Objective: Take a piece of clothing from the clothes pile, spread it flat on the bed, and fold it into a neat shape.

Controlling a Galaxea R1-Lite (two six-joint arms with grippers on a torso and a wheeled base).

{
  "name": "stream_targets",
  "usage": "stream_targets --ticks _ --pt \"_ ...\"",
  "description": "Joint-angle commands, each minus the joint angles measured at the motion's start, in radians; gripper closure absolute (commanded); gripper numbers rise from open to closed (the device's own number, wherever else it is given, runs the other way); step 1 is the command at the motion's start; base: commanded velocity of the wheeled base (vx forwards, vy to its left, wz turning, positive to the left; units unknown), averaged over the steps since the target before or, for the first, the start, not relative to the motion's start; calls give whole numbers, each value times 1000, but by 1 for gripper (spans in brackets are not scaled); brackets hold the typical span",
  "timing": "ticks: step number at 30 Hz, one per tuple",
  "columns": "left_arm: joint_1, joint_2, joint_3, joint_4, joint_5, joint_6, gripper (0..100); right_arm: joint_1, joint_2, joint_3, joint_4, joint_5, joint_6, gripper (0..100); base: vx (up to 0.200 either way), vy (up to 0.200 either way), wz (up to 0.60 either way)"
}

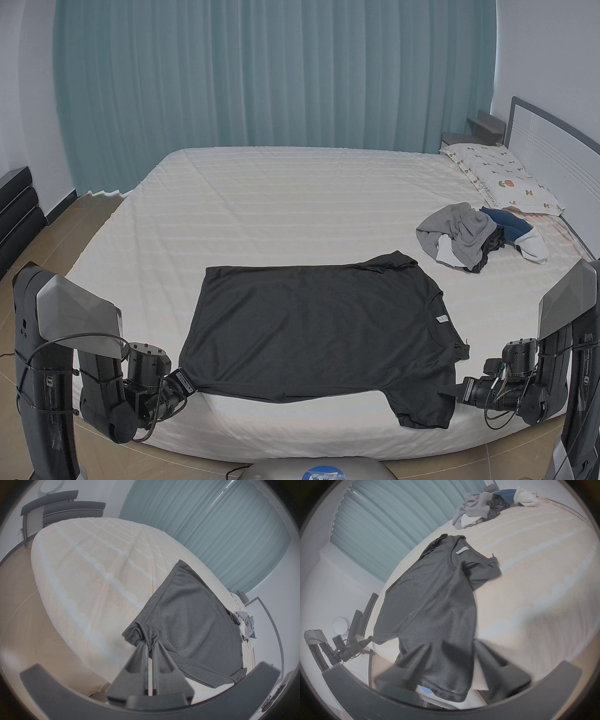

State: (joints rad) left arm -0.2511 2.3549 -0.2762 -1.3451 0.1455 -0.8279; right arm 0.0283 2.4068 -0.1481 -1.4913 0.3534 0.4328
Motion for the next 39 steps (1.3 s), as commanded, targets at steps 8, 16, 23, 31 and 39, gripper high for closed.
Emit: stream_targets --ticks 8,16,23,31,39 --pt "13 3 37 -3 3 62 100 -30 -72 125 -30 21 -12 100 0 0 0" --pt "21 6 97 -48 6 156 100 -74 -104 148 -10 22 -40 100 0 0 0" --pt "50 12 155 -118 8 240 100 -84 -213 148 171 39 -106 100 0 0 0" --pt "49 69 235 -215 14 314 100 -90 -302 148 325 39 -154 100 0 0 0" --pt "-25 119 273 -215 52 331 100 -146 -304 148 398 38 -249 100 0 0 0"
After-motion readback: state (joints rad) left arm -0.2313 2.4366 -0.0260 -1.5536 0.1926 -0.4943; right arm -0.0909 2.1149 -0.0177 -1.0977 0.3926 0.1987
